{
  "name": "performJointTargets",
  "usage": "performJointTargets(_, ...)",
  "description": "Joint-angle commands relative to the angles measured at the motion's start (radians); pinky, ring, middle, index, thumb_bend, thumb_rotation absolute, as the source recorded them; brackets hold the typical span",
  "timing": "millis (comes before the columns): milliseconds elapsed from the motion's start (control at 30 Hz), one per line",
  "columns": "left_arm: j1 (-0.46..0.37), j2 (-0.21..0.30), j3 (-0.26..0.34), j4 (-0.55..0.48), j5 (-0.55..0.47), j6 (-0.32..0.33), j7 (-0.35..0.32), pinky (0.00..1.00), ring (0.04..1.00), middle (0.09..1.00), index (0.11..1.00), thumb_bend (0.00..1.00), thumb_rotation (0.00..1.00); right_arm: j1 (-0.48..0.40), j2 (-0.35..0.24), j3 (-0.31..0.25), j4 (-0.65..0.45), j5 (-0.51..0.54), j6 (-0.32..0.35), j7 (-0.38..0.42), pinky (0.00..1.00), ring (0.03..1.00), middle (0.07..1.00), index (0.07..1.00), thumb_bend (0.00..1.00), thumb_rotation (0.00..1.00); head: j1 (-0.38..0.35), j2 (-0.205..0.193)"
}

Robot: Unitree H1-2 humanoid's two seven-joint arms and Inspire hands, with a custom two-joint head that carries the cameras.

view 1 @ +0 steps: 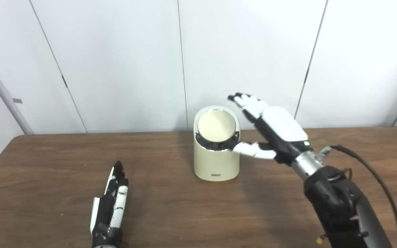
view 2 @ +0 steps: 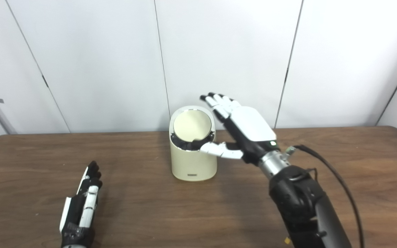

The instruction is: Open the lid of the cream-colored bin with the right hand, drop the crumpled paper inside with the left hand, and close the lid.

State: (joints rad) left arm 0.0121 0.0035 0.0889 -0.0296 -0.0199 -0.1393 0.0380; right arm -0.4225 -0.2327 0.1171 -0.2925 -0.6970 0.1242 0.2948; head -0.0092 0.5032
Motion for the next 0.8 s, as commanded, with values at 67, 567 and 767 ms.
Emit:
performJointTargets(67, 0.035, -0.012, -0.005, 0.073, -0.002, -0.014, 0.005, 1.00, 1.000, 1.000, 1.000, 0.50, 0.79, 0.021, 0.003, -0.081, -0.032, 0.110, 0.038, -0.041, 0.89, 0.974, 0.978, 0.961, 0.49, 1.00, -0.004, -0.001)
performJointTargets(567, 0.056, -0.014, 0.010, -0.003, -0.092, 0.042, -0.022, 1.00, 1.000, 1.000, 1.000, 0.51, 0.81, 0.202, 0.006, -0.260, 0.009, 0.508, 0.210, -0.035, 0.99, 0.995, 0.991, 0.954, 0.57, 1.00, -0.009, 0.028)
performJointTargets(767, 0.062, -0.016, 0.010, -0.037, -0.104, 0.057, -0.029, 1.00, 1.000, 1.000, 1.000, 0.47, 0.90, 0.270, 0.088, -0.278, 0.026, 0.614, 0.209, -0.099, 0.98, 0.982, 0.979, 0.952, 0.55, 1.00, -0.012, 0.042)
